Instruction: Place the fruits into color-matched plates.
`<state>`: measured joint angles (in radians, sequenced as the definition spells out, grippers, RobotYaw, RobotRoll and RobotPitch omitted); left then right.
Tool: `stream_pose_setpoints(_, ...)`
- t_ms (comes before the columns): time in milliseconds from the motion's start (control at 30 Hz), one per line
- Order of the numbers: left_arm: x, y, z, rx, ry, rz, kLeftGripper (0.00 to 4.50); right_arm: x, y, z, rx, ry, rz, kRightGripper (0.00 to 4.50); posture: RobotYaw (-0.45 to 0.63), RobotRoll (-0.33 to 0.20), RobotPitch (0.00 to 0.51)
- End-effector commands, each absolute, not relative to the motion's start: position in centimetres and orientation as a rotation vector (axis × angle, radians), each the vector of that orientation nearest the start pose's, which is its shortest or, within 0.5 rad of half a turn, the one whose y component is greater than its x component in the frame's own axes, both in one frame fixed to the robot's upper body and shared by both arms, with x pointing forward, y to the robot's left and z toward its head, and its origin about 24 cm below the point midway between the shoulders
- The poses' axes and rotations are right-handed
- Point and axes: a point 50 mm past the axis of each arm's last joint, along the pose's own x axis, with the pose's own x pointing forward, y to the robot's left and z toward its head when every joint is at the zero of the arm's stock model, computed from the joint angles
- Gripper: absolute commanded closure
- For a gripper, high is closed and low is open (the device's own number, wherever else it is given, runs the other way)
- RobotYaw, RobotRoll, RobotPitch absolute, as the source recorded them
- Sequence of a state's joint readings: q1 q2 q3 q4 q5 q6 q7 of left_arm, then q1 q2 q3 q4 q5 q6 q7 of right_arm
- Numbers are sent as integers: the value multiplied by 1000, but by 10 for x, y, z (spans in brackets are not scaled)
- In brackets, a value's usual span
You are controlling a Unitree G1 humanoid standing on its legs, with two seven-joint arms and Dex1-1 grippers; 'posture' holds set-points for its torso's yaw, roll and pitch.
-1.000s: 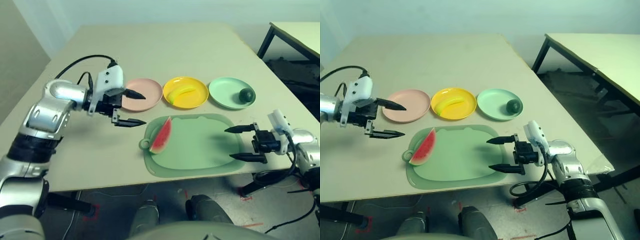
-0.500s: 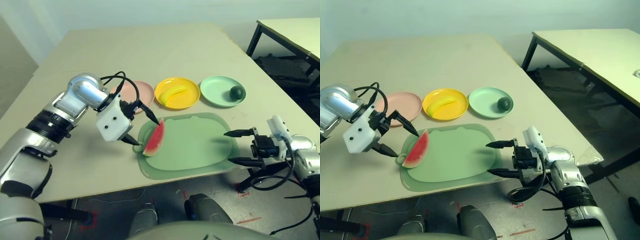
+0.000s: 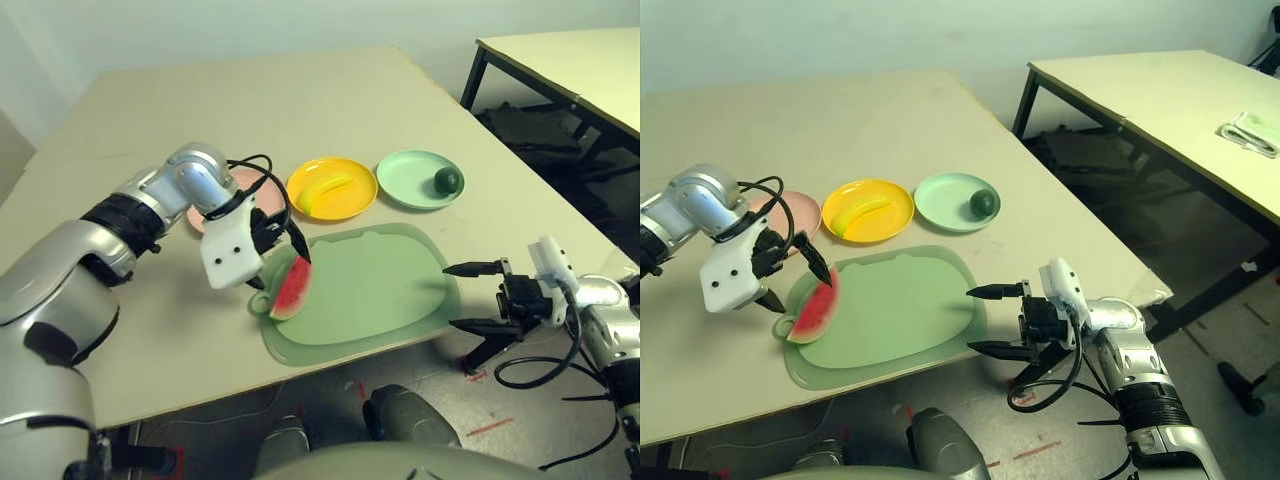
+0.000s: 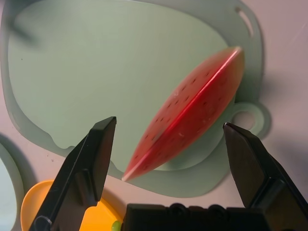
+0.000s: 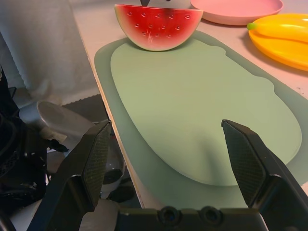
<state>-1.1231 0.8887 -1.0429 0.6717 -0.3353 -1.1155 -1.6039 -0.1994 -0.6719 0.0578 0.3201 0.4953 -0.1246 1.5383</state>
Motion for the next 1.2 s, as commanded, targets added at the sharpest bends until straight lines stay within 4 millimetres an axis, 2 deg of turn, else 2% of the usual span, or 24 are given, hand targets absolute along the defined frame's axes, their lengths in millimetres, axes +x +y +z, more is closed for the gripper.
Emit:
stream_pose_setpoints(33,300,176,162,-2182,132,2852,0,244,-231,78,-178,113,1457,31,-309,0,0)
stream_pose_setpoints(333,297,171,137,-2109,104,2888,0,248,-229,80,-181,108,1457,31,-317,0,0)
stream_pose_setpoints(567,302,164,123,-2131,106,2907,0,241,-225,78,-168,114,1465,31,-327,0,0)
stream_pose_setpoints(1167,315,168,115,-2253,-35,2874,0,236,-221,79,-163,122,1479,31,-340,0,0)
stream_pose_setpoints(1200,315,168,113,-2250,-45,2877,184,236,-221,79,-163,122,1480,7,-341,0,0)
